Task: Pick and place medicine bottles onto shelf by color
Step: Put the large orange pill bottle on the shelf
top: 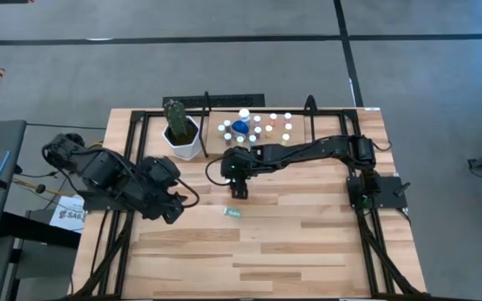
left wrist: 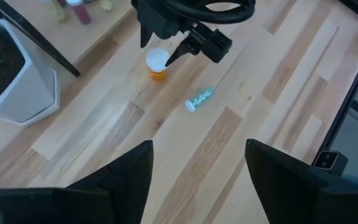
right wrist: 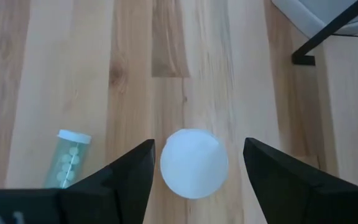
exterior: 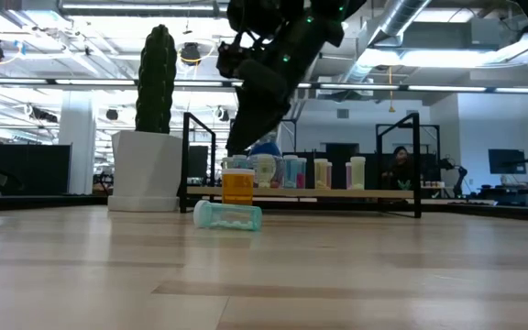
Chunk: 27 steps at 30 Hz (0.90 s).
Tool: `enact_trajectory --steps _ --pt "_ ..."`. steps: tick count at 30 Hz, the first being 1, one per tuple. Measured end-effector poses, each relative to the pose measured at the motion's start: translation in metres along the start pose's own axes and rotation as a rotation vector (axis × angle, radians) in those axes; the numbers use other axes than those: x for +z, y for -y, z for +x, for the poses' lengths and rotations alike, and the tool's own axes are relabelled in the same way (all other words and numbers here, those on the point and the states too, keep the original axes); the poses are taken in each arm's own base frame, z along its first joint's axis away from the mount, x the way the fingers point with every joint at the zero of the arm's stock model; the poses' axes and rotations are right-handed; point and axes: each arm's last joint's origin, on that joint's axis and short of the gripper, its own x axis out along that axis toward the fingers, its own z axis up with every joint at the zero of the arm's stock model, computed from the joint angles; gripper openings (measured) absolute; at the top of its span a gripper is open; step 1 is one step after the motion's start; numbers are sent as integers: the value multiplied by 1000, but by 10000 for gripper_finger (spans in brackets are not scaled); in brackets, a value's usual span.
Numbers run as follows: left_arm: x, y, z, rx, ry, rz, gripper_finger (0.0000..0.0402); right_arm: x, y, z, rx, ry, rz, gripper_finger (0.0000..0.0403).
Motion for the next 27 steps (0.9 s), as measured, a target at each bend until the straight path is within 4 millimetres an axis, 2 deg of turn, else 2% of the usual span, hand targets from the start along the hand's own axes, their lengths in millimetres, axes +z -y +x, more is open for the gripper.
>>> enact_trajectory --steps 11,18,27 --pt "0 1 0 -4 -4 -15 240 -1 0 0 4 -6 5 268" --pt "0 1 0 -5 -4 -18 240 0 3 0 1 1 109 268" --pt "-1 2 0 -9 -5 -5 240 1 6 0 -3 15 148 268"
